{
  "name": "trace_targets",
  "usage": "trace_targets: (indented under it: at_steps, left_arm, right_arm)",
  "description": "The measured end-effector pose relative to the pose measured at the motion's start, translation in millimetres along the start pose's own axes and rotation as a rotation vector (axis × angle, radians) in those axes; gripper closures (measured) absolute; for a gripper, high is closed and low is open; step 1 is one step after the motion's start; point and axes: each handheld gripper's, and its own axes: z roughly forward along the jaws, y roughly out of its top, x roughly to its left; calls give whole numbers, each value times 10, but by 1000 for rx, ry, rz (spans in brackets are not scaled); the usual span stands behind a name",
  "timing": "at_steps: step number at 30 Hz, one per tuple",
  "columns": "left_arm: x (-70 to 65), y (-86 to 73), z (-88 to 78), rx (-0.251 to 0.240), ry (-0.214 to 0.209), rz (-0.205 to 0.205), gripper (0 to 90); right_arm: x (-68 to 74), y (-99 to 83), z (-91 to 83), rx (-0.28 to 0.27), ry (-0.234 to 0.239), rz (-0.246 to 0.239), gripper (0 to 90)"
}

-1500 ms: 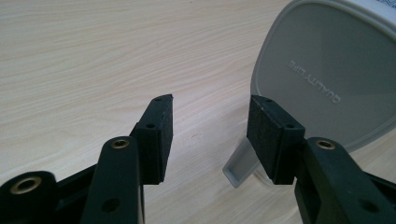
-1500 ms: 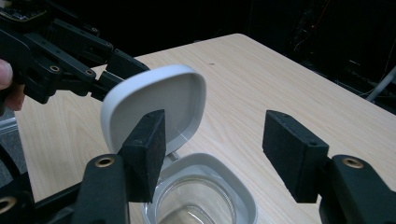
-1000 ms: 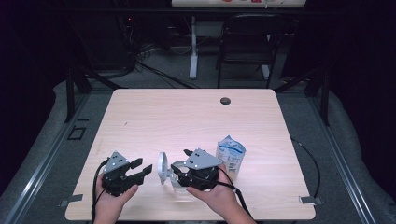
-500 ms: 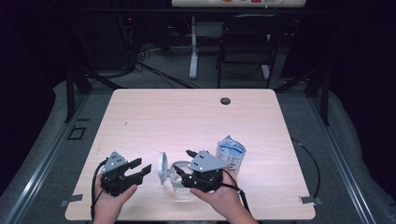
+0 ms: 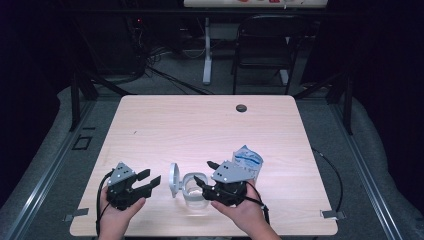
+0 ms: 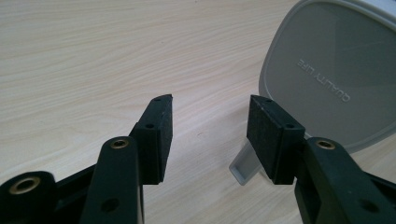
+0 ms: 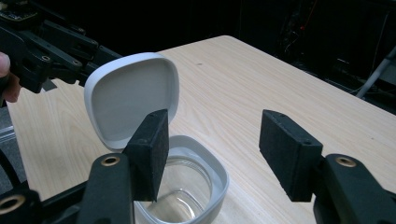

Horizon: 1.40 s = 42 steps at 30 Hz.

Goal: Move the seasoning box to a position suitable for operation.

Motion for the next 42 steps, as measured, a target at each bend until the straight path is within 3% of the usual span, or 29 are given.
trace_targets:
  at_steps: [11, 27, 34, 42]
  left_arm:
    - [7, -4, -14, -5, 3, -2, 514]
    - [17, -13, -34, -6, 18, -4, 511]
    - [18, -17, -29, -4, 18, -3, 509]
    - [41, -23, -34, -2, 17, -14, 509]
  right_arm:
    - [-127, -57, -170, 1, -24, 17, 436]
    - [-374, -280, -592, -14, -72, 79, 436]
    - [-509, -461, -649, -3, -103, 133, 439]
    - [-554, -589, -721, 0, -117, 152, 487]
